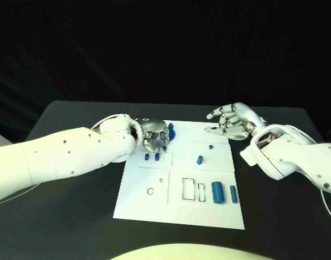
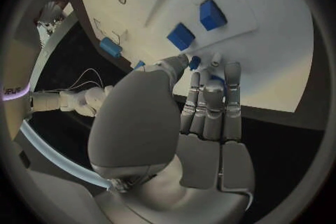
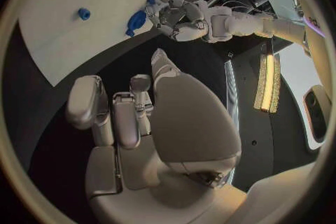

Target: Assemble the parts on the task board

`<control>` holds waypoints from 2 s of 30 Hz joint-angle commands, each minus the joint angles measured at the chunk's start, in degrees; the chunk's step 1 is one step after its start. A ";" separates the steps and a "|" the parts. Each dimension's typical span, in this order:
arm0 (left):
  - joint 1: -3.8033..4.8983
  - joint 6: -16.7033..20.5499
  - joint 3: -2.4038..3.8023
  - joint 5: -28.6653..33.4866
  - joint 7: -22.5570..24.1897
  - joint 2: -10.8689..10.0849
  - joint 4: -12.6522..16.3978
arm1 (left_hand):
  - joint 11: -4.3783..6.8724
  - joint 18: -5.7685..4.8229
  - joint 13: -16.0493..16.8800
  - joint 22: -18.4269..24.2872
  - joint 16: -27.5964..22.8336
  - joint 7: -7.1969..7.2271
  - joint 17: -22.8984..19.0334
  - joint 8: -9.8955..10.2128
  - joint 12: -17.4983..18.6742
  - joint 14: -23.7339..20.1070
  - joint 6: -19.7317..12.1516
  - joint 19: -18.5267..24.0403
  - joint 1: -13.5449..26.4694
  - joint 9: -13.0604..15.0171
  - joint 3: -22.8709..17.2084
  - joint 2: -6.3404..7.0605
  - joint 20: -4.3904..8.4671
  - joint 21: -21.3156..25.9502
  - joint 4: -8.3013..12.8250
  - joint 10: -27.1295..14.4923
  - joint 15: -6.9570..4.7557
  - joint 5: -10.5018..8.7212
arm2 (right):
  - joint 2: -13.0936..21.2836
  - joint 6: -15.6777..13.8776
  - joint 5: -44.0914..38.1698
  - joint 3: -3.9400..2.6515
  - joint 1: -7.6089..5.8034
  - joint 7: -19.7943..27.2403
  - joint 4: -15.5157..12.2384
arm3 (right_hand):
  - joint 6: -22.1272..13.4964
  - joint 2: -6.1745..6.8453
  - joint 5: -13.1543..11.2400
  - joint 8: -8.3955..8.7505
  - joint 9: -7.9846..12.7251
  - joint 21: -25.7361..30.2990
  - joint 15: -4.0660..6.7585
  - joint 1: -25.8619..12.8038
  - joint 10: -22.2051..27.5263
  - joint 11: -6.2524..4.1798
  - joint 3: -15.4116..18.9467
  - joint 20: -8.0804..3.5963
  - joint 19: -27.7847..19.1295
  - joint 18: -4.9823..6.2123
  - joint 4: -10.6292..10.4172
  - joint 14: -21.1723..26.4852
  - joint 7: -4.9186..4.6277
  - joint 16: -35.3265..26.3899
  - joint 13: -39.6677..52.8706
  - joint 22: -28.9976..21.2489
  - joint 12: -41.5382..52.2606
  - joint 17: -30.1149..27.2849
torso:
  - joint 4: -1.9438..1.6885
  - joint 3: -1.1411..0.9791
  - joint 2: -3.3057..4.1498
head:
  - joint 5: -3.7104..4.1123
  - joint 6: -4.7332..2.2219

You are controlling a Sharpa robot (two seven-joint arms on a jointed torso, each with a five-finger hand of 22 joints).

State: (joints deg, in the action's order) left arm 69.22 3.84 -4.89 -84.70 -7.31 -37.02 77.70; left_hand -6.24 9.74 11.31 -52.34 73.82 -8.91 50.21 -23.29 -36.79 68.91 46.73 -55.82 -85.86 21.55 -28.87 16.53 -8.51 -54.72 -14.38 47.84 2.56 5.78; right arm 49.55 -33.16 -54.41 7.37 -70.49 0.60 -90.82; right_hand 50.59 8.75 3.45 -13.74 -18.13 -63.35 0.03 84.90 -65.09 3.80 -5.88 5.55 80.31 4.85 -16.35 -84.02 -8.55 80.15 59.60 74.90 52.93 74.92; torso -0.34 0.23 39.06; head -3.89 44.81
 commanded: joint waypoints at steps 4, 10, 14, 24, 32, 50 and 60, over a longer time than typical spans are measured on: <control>-0.01 -1.75 0.02 -1.33 -0.88 0.46 -0.02 | 0.02 -0.26 -0.35 -1.74 1.38 0.14 1.21 0.48 0.44 1.26 1.32 -1.37 -0.51 -0.41 -1.64 -0.62 0.16 -1.94 0.48 1.19 -0.11 -0.17 | -0.05 -0.19 -0.34 0.00 0.03 0.76 -0.12 | 0.17 0.15 0.02 -0.25 -0.09 0.20 0.43 0.58 0.31 0.02 -0.42 -0.08 -0.29 0.39 -0.04 -1.14 -0.15 -0.21 -0.08 0.10 -0.40 0.02 | -0.01 0.01 0.00 | 0.13 0.10; -0.02 -2.12 0.01 -1.15 -0.56 0.80 -0.28 | 0.40 -0.54 -1.01 -3.77 2.69 0.39 2.15 1.06 1.18 2.14 2.87 -2.19 -0.86 -0.93 -4.15 -0.92 0.38 -4.01 1.67 2.85 -0.45 -0.24 | -0.09 -0.15 -0.34 0.00 0.03 0.76 -0.13 | 0.16 0.16 0.02 -0.28 -0.09 0.22 0.43 0.57 0.41 0.01 -0.43 -0.08 -0.28 0.39 -0.05 -1.14 -0.15 -0.22 -0.34 0.09 -0.65 0.03 | 0.01 -0.02 -0.04 | 0.06 0.20; -0.08 -1.87 0.01 -0.82 -0.21 1.06 -0.59 | 0.71 -0.60 -1.56 -4.73 3.27 0.47 2.31 1.41 2.12 2.50 4.13 -2.26 -0.89 -1.16 -5.90 -1.35 0.60 -5.02 2.73 4.36 -0.71 -0.30 | -0.09 -0.11 -0.35 0.00 0.03 0.74 -0.15 | 0.16 0.16 0.02 -0.28 -0.09 0.22 0.43 0.57 0.41 0.01 -0.43 -0.08 -0.28 0.39 -0.05 -1.14 -0.15 -0.22 -0.34 0.09 -0.65 0.03 | 0.01 -0.03 -0.04 | 0.13 0.16; -0.23 -1.83 0.00 0.00 0.29 1.55 -1.11 | 0.85 -0.72 -2.60 -6.08 3.96 0.42 2.29 2.34 4.47 2.89 5.32 -2.11 0.03 -1.48 -7.76 -1.66 0.82 -6.38 4.43 6.22 -0.89 -0.41 | -0.04 0.10 -0.44 0.00 0.03 0.56 -0.25 | 0.14 0.15 0.02 -0.35 -0.09 0.29 0.44 0.54 0.44 0.00 -0.46 -0.09 -0.26 0.40 -0.06 -1.15 -0.14 -0.22 -0.67 0.06 -0.92 0.07 | 0.00 -0.06 -0.01 | 0.30 0.08; -0.48 -2.27 -0.01 0.96 0.78 1.84 -1.41 | 0.59 -0.75 -3.19 -6.39 4.20 0.30 2.02 3.11 6.04 2.89 5.16 -1.76 1.22 -1.68 -7.93 -1.24 0.70 -6.62 4.81 6.34 -0.68 -0.48 | 0.03 0.21 -0.52 0.00 0.03 0.41 -0.42 | 0.14 0.15 0.02 -0.35 -0.09 0.29 0.44 0.54 0.44 0.00 -0.46 -0.09 -0.26 0.40 -0.06 -1.15 -0.14 -0.22 -0.67 0.06 -0.92 0.07 | 0.02 -0.05 -0.05 | 0.37 0.17; -0.68 0.47 -0.05 1.34 1.58 1.88 -2.11 | 1.54 -1.55 -3.78 -10.74 7.04 0.66 6.65 3.09 9.36 6.95 8.97 -5.35 1.10 -1.03 -9.98 -3.27 1.25 -11.02 8.43 11.79 -1.53 -0.40 | 0.12 0.21 -0.58 -0.01 0.03 0.33 -0.50 | 0.14 0.15 0.02 -0.35 -0.09 0.29 0.44 0.54 0.44 0.00 -0.46 -0.09 -0.26 0.40 -0.06 -1.15 -0.14 -0.22 -0.67 0.06 -0.92 0.07 | -0.03 -0.05 -0.08 | 0.57 0.05; -0.72 4.36 -0.03 2.20 3.23 1.68 -2.30 | 1.70 -1.91 -3.83 -12.37 7.35 0.74 7.26 3.68 11.23 7.87 9.75 -6.69 1.56 -0.84 -10.83 -3.49 1.63 -12.76 9.80 13.32 -1.77 -0.31 | 0.03 0.21 -0.58 -0.01 0.03 0.37 -0.46 | 0.14 0.17 0.02 -0.42 -0.10 0.33 0.45 0.55 0.44 -0.01 -0.50 -0.10 -0.23 0.39 -0.05 -1.11 -0.12 -0.32 -0.99 0.04 -1.14 -0.04 | -0.05 0.02 -0.10 | 0.50 -0.25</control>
State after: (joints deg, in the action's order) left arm 68.52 5.64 -4.94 -83.37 -5.72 -35.34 75.32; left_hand -4.53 8.79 7.40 -64.64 80.98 -8.19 57.42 -19.99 -25.94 76.39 56.23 -62.19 -84.48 20.61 -39.68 13.49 -6.84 -67.16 -4.80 60.66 0.61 5.43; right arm 49.62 -33.23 -54.51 7.37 -70.49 0.51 -91.21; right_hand 50.47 8.75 3.45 -13.97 -18.17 -63.35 0.02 84.90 -65.13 3.83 -6.03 5.55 80.31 4.84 -16.51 -84.02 -8.43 80.15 58.66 74.92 52.12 74.89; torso -0.36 0.19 38.98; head -3.39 44.66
